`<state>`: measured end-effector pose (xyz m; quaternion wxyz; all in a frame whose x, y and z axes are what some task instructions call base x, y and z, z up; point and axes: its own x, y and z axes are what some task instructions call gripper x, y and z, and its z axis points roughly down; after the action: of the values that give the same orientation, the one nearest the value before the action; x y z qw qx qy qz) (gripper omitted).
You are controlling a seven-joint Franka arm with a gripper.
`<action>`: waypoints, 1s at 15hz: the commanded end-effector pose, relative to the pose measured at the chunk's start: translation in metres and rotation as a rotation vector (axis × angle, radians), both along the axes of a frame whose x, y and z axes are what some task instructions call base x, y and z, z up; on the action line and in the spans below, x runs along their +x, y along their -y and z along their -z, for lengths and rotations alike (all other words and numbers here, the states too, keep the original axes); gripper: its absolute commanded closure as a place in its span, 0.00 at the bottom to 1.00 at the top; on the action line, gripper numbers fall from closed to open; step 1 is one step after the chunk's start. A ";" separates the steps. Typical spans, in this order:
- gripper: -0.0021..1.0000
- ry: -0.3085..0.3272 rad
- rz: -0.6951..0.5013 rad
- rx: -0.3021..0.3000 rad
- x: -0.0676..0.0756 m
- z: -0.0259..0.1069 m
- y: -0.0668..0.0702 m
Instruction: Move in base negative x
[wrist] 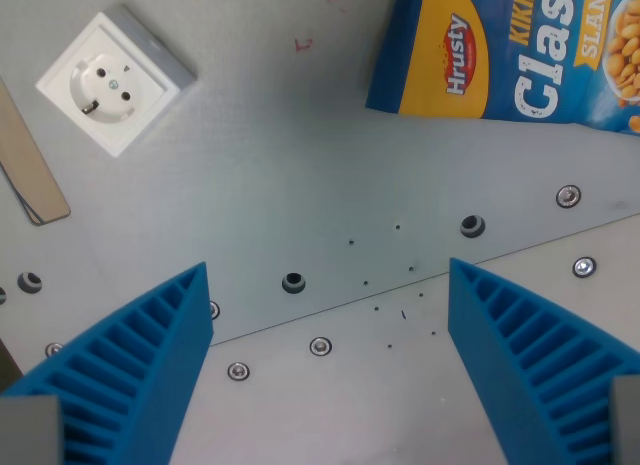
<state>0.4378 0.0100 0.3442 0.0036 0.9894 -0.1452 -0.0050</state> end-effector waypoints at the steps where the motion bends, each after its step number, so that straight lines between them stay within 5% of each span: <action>1: 0.00 0.004 0.001 0.000 -0.006 -0.002 0.001; 15: 0.00 0.004 0.001 0.000 -0.085 0.005 0.020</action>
<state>0.3691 -0.0032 0.3348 0.0127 0.9875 -0.1510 -0.0436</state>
